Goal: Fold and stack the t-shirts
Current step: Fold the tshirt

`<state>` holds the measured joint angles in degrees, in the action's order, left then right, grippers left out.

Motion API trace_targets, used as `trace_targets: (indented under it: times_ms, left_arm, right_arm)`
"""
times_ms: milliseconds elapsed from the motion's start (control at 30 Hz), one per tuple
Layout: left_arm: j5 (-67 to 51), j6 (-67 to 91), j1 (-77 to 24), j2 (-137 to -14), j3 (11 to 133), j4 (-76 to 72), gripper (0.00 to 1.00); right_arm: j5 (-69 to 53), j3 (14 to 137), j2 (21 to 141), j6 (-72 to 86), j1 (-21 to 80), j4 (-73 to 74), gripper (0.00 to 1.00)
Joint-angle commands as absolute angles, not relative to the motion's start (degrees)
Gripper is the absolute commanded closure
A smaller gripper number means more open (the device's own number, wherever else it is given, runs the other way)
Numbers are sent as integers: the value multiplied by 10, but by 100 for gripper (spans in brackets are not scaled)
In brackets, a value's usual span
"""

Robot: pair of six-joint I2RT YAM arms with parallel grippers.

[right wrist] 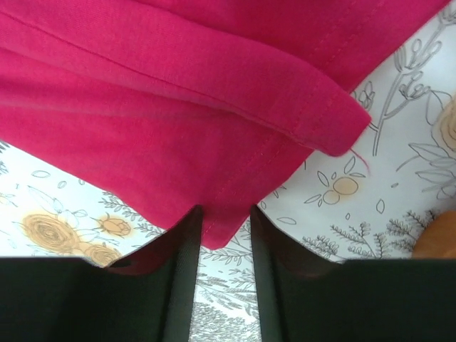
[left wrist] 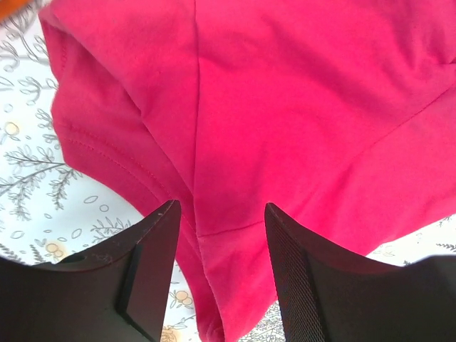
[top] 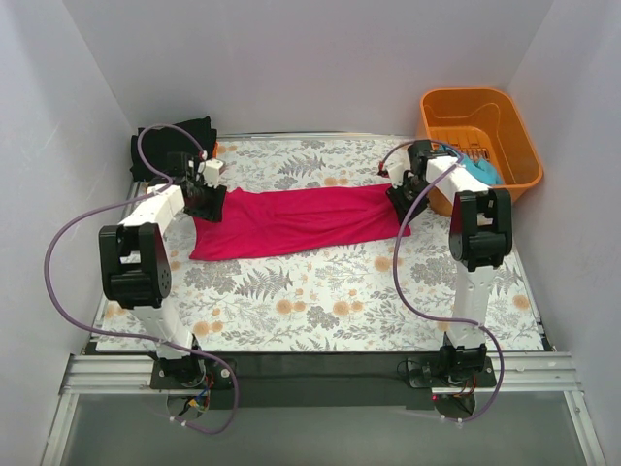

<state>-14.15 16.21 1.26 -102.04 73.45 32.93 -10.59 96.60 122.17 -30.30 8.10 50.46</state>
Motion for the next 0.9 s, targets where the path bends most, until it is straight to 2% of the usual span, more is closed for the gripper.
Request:
trace_targets:
  times_ms: [0, 133, 167, 500, 867]
  left_arm:
    - [-180, 174, 18, -1027, 743, 344, 52]
    - [-202, 171, 18, -1042, 748, 345, 52]
    - [-206, 169, 18, -1045, 750, 345, 52]
    - [-229, 183, 8, -1094, 829, 317, 52]
    - [-186, 198, -28, -1196, 945, 315, 48]
  right_arm:
    - [-110, 951, 1221, -296, 79, 505, 71]
    - [-107, 931, 1212, -308, 80, 504, 89]
    - [-105, 928, 1209, -309, 80, 504, 98]
    - [-90, 921, 1191, -333, 79, 505, 99]
    - [-84, 943, 1198, -336, 78, 507, 99]
